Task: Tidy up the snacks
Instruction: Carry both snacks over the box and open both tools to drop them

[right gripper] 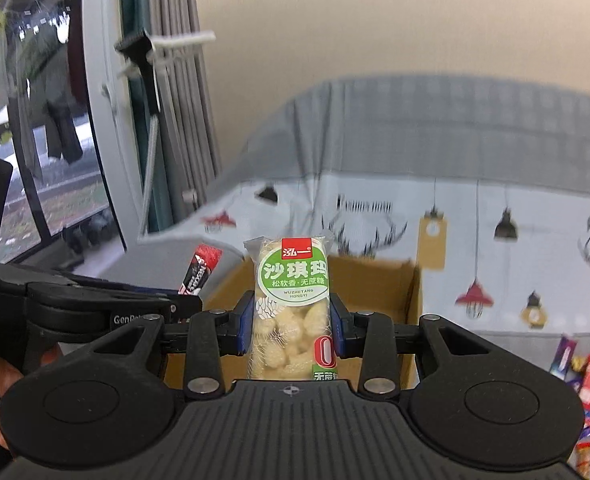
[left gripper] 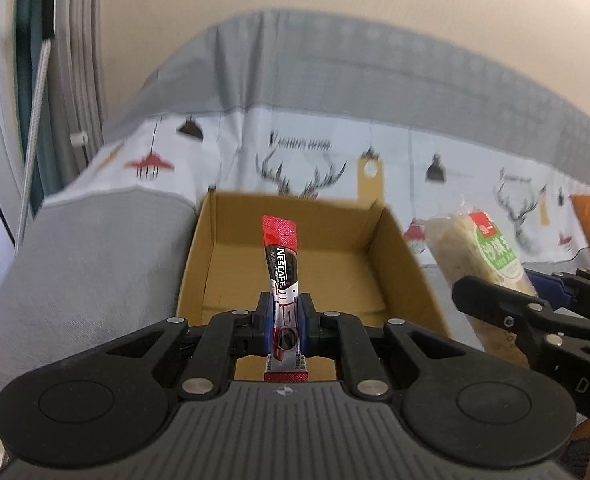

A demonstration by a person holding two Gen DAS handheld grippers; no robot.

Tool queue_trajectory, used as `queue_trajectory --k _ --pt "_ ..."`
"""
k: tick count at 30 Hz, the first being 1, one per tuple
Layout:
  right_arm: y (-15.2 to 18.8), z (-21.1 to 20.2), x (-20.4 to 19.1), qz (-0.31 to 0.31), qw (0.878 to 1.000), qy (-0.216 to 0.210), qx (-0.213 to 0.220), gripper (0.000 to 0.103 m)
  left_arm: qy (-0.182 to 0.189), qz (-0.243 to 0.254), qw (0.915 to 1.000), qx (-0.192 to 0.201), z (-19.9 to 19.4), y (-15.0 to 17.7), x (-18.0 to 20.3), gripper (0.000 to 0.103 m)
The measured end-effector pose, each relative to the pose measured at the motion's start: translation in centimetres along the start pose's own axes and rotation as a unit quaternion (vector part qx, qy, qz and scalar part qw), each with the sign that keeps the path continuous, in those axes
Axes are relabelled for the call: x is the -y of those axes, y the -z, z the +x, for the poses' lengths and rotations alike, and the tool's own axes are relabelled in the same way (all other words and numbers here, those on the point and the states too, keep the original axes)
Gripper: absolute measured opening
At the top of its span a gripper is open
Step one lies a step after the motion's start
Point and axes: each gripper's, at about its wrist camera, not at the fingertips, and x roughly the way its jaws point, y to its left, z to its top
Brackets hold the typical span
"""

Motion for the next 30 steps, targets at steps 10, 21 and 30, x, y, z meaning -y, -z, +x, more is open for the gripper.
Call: queue_trajectory --k 10,21,30 --pt "4.2 7.5 2.6 0.02 0.997 0.007 -0.079 0.039 -0.013 -0.02 0.9975 -0.066 7.8 2.5 -1.9 0.013" --pt "6.0 13.4 3.2 0.02 0.989 0.014 -0.147 0.039 0.001 -0.064 0.9868 -0.149 12.9 4.6 -3.9 0.013" --pt "5.0 9.4 3.7 0.015 0.995 0.015 -0.097 0.092 0.021 -0.053 0.9941 -0.092 7.4 2.6 -2.4 0.094"
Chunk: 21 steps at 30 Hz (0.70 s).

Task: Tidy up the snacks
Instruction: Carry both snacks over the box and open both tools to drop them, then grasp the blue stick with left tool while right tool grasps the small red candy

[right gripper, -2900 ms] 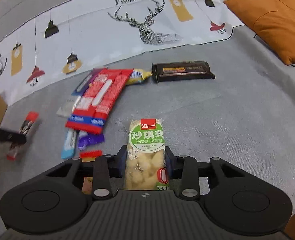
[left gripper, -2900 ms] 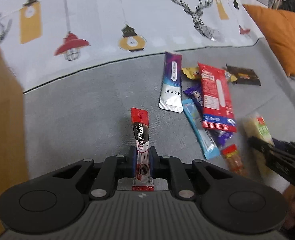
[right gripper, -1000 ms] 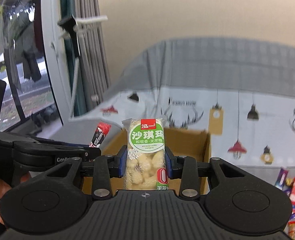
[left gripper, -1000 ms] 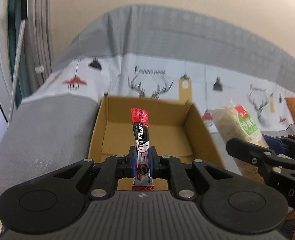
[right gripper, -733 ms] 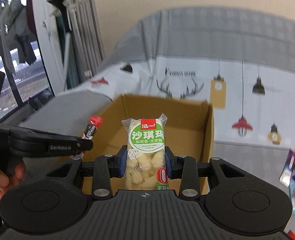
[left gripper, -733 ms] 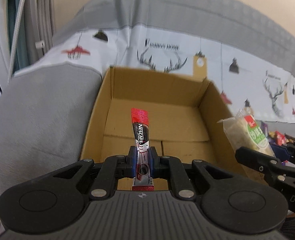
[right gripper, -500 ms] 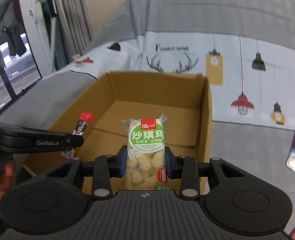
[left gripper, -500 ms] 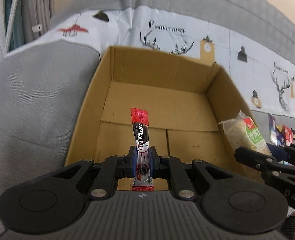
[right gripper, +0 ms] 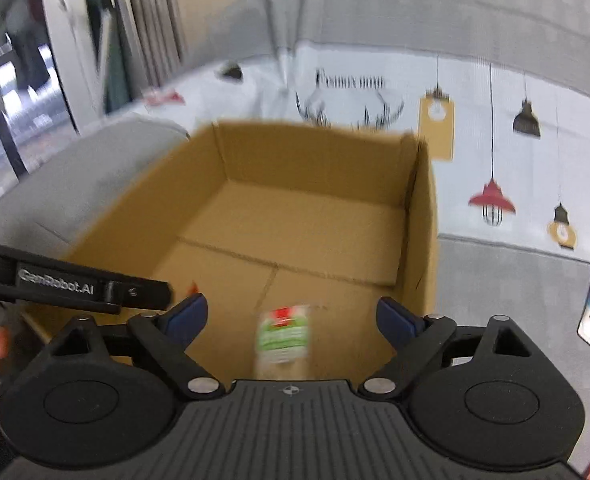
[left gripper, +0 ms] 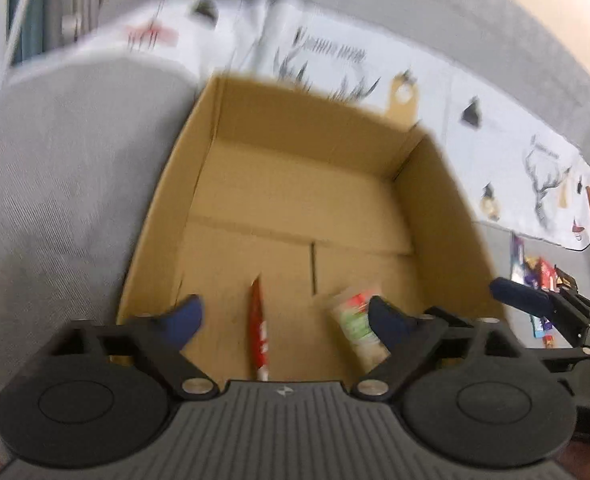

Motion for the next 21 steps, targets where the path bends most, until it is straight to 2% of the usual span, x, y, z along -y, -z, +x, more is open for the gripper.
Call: queue_trajectory --k 2,3,4,6,9,11,15,18,21 --pt "0.3 -2.6 1.0 0.008 1.0 0.008 0.029 0.092 -0.002 0.03 0.9993 0.021 -1.6 0.2 1.9 0.095" --pt "0.5 -3.7 1.7 0.017 0.999 0.01 0.041 0.092 0.002 0.038 0.9989 0.026 -2.2 0.4 2.9 0.098" --pt "0.8 -5.3 2.9 0.04 0.998 0.01 0.053 0.092 0.009 0.042 0.9986 0.031 -2.6 0.6 4.0 0.1" --pt "1.6 -7.8 5.5 0.09 0.993 0.01 0.074 0.092 0.033 0.052 0.9975 0.034 -3.2 1.2 6.5 0.1" --pt "4.2 -10.7 9.0 0.12 0.985 0.062 0.109 0.092 0.086 0.07 0.9935 0.026 -3.2 2.5 10.8 0.1" --pt "6.5 -12.0 11.5 0.136 0.98 0.098 0.109 0.091 0.107 0.09 0.99 0.02 -2.9 3.6 13.9 0.1" --pt "10.2 -13.5 17.2 0.179 0.97 0.131 0.102 0.088 0.144 0.127 0.9813 0.009 -0.6 5.5 19.7 0.1" --pt "12.7 -13.3 21.8 0.192 0.966 0.14 0.105 0.077 0.175 0.142 0.9741 -0.012 2.5 6.6 23.5 0.095" --pt "14.6 -11.8 26.1 0.209 0.963 0.151 0.078 0.061 0.178 0.169 0.9691 -0.025 6.1 7.2 27.5 0.079"
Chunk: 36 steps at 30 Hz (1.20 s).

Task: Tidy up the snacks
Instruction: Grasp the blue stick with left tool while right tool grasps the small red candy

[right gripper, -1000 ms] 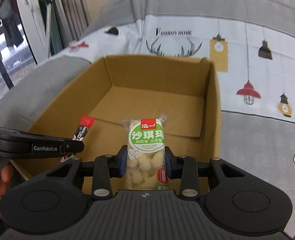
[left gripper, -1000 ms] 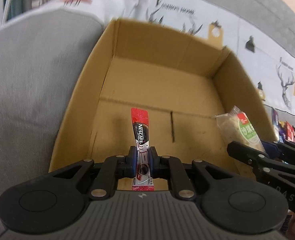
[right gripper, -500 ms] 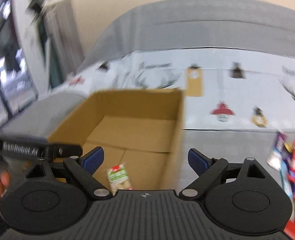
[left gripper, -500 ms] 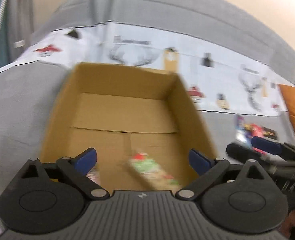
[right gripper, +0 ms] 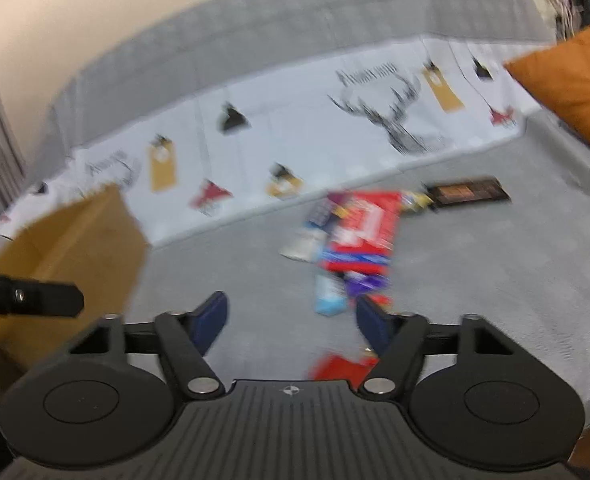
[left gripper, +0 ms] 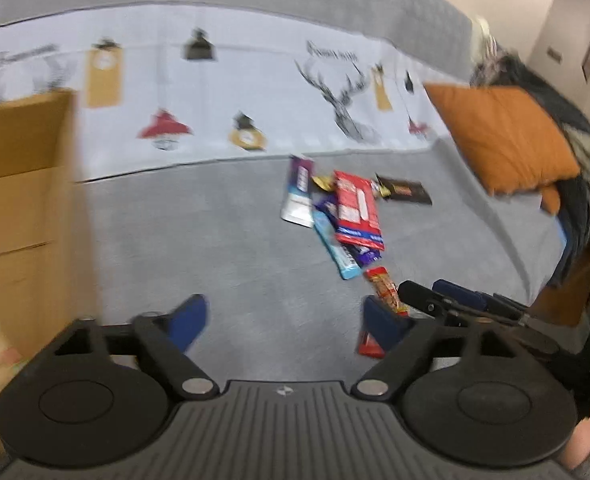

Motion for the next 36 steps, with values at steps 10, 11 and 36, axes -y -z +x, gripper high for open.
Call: queue_trajectory --k 10,11,36 --pt "-1.0 7.7 5.0 0.023 0.997 -0.009 -0.077 0.044 0.052 0.016 0.9974 -0.047 14.2 -4.5 4.3 0.041" --pt "-1.0 7.8 4.8 0.014 0.997 -0.006 -0.073 0.043 0.049 0.017 0.9974 -0.05 15.4 -4.7 4.6 0.041" --pt "0.6 6.2 4.8 -0.067 0.995 0.028 -0.068 0.044 -0.036 0.041 0.9946 -0.088 14.8 -0.7 3.1 0.015"
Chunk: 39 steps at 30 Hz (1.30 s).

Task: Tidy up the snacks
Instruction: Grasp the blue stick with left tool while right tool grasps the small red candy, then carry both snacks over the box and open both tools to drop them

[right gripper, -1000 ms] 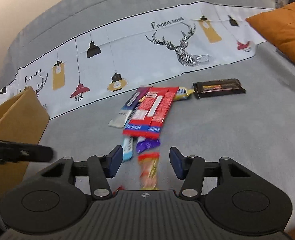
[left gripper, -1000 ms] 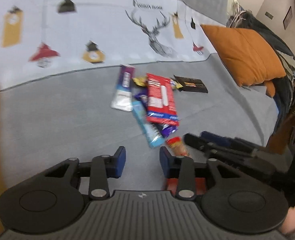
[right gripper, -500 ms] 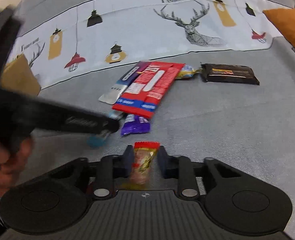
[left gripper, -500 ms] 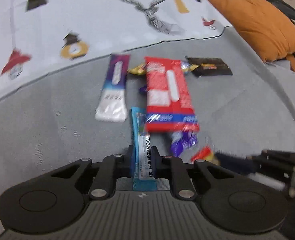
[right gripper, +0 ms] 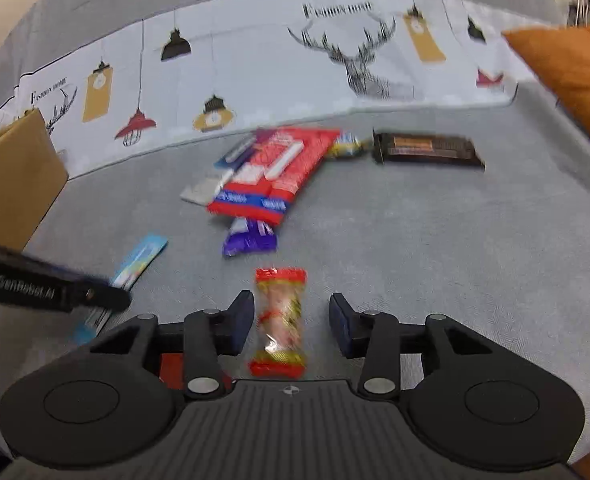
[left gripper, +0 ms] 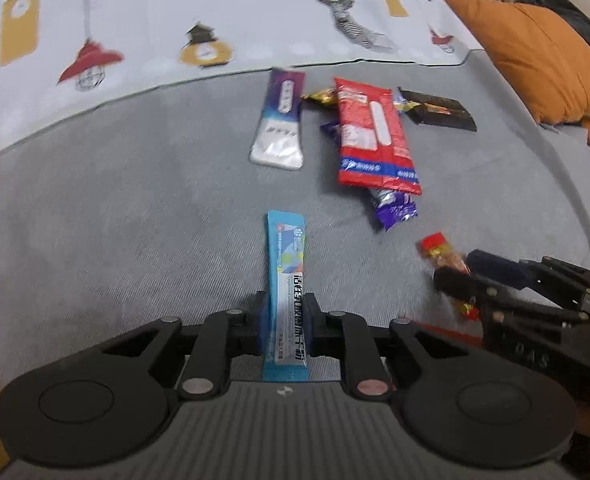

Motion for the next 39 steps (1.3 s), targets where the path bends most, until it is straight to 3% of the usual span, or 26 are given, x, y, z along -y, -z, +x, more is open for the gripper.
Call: queue_trajectory --k 3,5,6,7,16,22,31,39 --pt "0.0 0.5 -1.0 -0.045 0.999 0.008 -0.012 0.047 -0.024 0.044 0.9987 -0.001 -0.3 -0.4 1.5 0.013" --pt "-0.2 0.6 -1.5 -0.068 0.998 0.01 -0.014 0.039 -0.034 0.055 0.9978 0.01 -1.2 -0.2 2.2 0.013" --pt "-0.4 0.6 -1.4 -0.067 0.998 0.008 -0.014 0.023 -0.035 0.054 0.9979 0.01 -1.4 -0.1 2.3 0.013" --pt "-0.5 0.6 -1.3 -0.064 0.998 0.006 -0.015 0.021 -0.034 0.049 0.9982 0.006 -1.6 0.0 2.4 0.013" --pt "-1.9 -1.8 -0.7 -0.011 0.999 -0.037 0.005 0.019 -0.059 0.005 0.9982 -0.012 -6.1 -0.3 1.4 0.013" --pt "-1.9 -5.1 -2.5 -0.004 0.998 -0.063 0.008 0.019 -0.064 -0.025 0.9975 0.018 -11.9 0.3 -0.1 0.013" --pt "-2.7 -12.8 -12.6 -0.059 0.997 -0.027 0.053 0.019 -0.057 -0.06 0.9938 0.074 -20.8 2.6 -4.2 0.013" --pt "-4.4 -15.5 -24.1 -0.115 0.981 -0.122 0.095 0.019 -0.074 -0.106 0.9812 0.143 -30.2 5.3 -10.5 0.013"
